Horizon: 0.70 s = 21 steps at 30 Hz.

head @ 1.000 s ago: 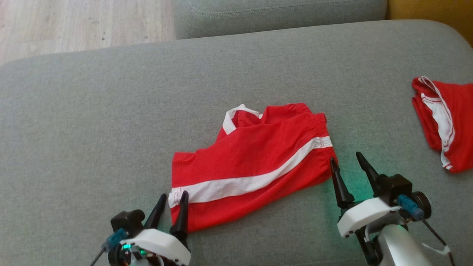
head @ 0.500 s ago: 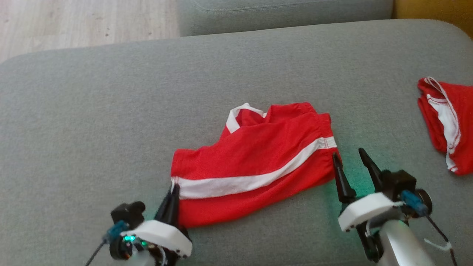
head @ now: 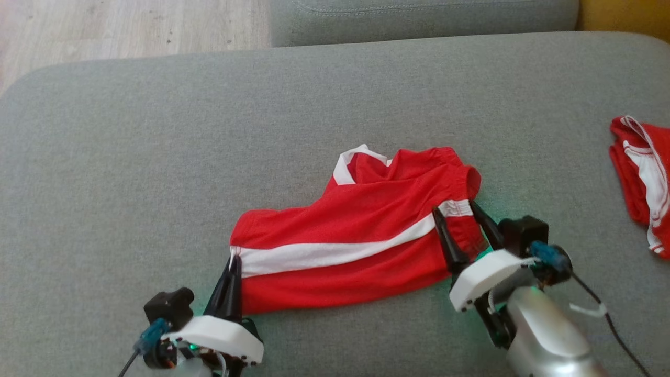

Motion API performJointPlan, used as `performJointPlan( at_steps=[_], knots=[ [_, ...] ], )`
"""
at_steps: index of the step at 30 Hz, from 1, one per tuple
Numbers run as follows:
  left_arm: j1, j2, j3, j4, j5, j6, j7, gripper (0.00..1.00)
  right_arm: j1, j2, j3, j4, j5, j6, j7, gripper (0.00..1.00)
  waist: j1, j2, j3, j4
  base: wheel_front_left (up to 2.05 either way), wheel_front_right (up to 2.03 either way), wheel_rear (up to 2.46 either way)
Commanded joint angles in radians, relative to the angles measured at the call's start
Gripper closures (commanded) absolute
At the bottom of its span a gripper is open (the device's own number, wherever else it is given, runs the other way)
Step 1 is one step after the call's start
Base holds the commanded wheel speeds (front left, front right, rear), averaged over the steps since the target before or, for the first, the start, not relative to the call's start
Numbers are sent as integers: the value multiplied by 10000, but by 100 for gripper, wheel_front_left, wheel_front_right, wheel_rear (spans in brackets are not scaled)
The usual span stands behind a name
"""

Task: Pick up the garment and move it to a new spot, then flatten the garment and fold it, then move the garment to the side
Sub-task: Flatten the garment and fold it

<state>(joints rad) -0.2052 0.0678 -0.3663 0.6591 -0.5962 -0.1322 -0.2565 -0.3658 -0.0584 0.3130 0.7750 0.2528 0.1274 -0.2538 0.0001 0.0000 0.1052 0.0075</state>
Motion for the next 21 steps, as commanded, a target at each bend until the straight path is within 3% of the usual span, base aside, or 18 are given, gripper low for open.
performJointPlan(
  at_steps=[1, 13, 15, 16, 17, 19, 21],
  knots=[
    [-249, 16, 417, -307, 112, 16, -53, 100, -406, -107, 352, -106, 233, 33, -80, 0, -1, 0, 18, -17, 0, 0, 0],
    [-250, -81, 511, -374, 295, 16, -53, 100, -780, -337, 1199, 291, 1183, 33, -80, 2, -1, 0, 93, -25, 0, 0, 0],
    [-228, -89, 530, -369, 308, 16, -53, 100, -743, -394, 1299, 302, 1288, 33, -80, 17, -1, 0, 70, -29, 0, 0, 0],
    [-212, -92, 539, -365, 314, 16, -53, 100, -730, -412, 1332, 298, 1339, 33, -80, 29, -1, 0, 57, -34, 0, 0, 0],
    [-196, -96, 547, -360, 318, 16, -53, 100, -714, -430, 1359, 285, 1374, 33, -80, 57, -1, 0, 45, -40, 0, 0, 0],
    [-164, -101, 562, -353, 329, 16, -53, 100, -689, -461, 1368, 264, 1415, 33, -80, 96, -1, 0, 24, -57, 0, 0, 0],
    [-144, -104, 582, -356, 341, 16, -53, 100, -670, -488, 1312, 192, 1394, 33, -80, 100, -1, 0, 12, -68, 0, 0, 0]
  ],
)
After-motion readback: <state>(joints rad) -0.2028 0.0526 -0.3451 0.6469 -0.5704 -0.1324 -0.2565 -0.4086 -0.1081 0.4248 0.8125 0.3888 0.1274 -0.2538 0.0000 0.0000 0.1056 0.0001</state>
